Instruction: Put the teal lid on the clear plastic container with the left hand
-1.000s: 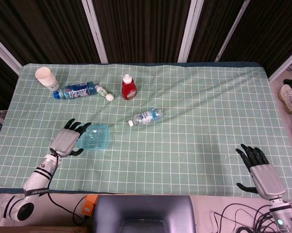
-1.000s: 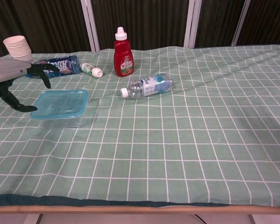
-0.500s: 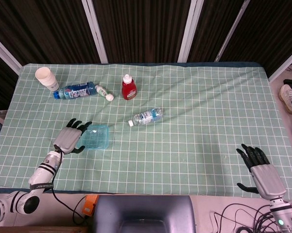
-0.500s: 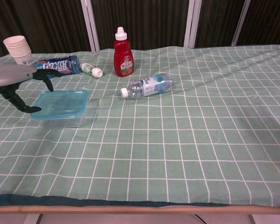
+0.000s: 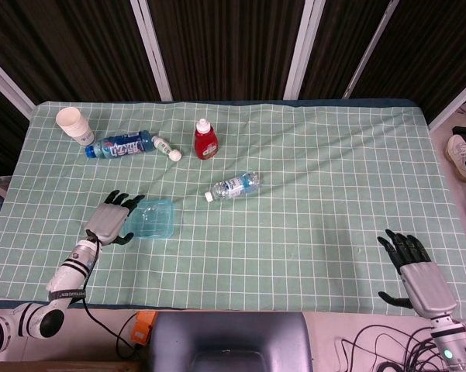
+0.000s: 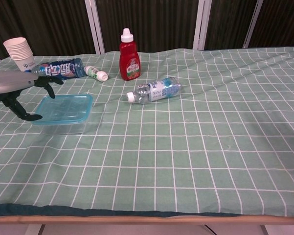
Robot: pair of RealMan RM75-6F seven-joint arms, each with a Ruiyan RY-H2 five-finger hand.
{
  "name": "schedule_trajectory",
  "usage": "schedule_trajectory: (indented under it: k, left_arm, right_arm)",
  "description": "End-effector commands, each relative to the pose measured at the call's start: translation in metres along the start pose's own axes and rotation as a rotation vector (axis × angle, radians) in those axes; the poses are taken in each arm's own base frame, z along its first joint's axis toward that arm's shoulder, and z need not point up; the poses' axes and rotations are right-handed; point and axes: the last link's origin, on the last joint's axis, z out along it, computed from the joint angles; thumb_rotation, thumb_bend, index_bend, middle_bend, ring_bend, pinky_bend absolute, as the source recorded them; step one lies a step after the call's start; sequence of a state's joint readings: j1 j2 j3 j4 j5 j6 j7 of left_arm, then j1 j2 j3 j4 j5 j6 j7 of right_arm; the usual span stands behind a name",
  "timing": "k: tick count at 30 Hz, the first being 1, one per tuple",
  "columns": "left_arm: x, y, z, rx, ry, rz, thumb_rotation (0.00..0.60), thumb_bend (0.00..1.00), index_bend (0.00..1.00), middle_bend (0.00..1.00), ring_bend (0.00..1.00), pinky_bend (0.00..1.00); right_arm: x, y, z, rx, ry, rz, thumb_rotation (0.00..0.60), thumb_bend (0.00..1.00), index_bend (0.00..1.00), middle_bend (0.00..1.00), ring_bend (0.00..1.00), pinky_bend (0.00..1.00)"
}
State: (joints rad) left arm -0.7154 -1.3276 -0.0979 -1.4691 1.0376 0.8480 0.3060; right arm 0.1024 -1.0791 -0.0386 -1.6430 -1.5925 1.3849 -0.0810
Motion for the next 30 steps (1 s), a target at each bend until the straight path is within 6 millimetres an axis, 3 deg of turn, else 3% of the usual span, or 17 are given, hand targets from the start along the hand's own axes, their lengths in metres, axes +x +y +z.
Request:
schedule_trajectory:
  k: [1, 30]
  left_arm:
    - [-0.002, -0.001, 0.0, 0.003, -0.006, 0.004, 0.6, 0.3, 0.0, 0.22, 0.08, 0.0]
    - [-0.014, 0.002, 0.001, -0.001, -0.048, 0.019, 0.6, 0.3, 0.0, 0.23, 0.09, 0.0]
  right_arm:
    - [0.0, 0.0, 0.0, 0.0, -0.002, -0.001, 0.6, 0.19, 0.0, 0.0, 0.0, 0.0]
    - [0.0, 0.0, 0.0, -0.001, -0.001, -0.002, 0.6, 0.19, 0.0, 0.0, 0.0, 0.0]
